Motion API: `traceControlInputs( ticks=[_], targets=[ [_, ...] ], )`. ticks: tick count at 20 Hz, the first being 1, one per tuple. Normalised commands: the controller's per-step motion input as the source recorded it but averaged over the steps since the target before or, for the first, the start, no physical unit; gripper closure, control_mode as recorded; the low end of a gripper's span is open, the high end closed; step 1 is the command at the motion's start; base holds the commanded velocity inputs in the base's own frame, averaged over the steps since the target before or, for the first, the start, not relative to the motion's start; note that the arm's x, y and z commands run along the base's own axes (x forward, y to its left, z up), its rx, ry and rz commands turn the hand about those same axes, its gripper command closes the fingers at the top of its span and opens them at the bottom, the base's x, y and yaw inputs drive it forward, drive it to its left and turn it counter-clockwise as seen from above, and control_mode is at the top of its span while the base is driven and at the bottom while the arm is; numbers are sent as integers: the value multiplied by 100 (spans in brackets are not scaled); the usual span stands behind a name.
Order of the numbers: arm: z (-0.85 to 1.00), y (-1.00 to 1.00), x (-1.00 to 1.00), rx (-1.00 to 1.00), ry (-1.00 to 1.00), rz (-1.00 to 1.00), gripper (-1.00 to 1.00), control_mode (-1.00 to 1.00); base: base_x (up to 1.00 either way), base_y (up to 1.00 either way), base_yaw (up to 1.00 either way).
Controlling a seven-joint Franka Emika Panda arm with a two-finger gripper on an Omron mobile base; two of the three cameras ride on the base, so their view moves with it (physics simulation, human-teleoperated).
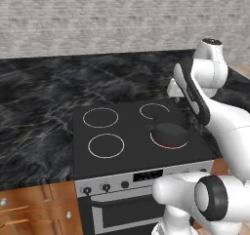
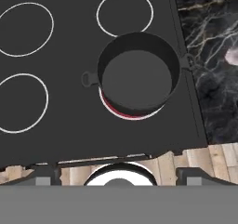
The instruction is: Put the garlic and lime in the pot. Retrieve the spatula and lightly stir the vegetables in the pot.
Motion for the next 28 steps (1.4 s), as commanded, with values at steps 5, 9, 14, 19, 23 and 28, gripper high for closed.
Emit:
traceControlInputs(
  ticks=[5,9,14,19,23,28],
  targets=[
    [-14,-100,0,6,20,-30,-100,-100,0,0,0],
    [-24,-99,0,2,16,-13,-100,-100,0,0,0],
    [-27,-92,0,0,13,-3,-100,-100,0,0,0],
    [-21,-87,0,0,7,0,-100,-100,0,0,0],
    [-8,-27,4,0,6,4,-100,-100,0,0,0],
    [-19,0,50,0,2,14,-100,-100,0,0,0]
  ],
)
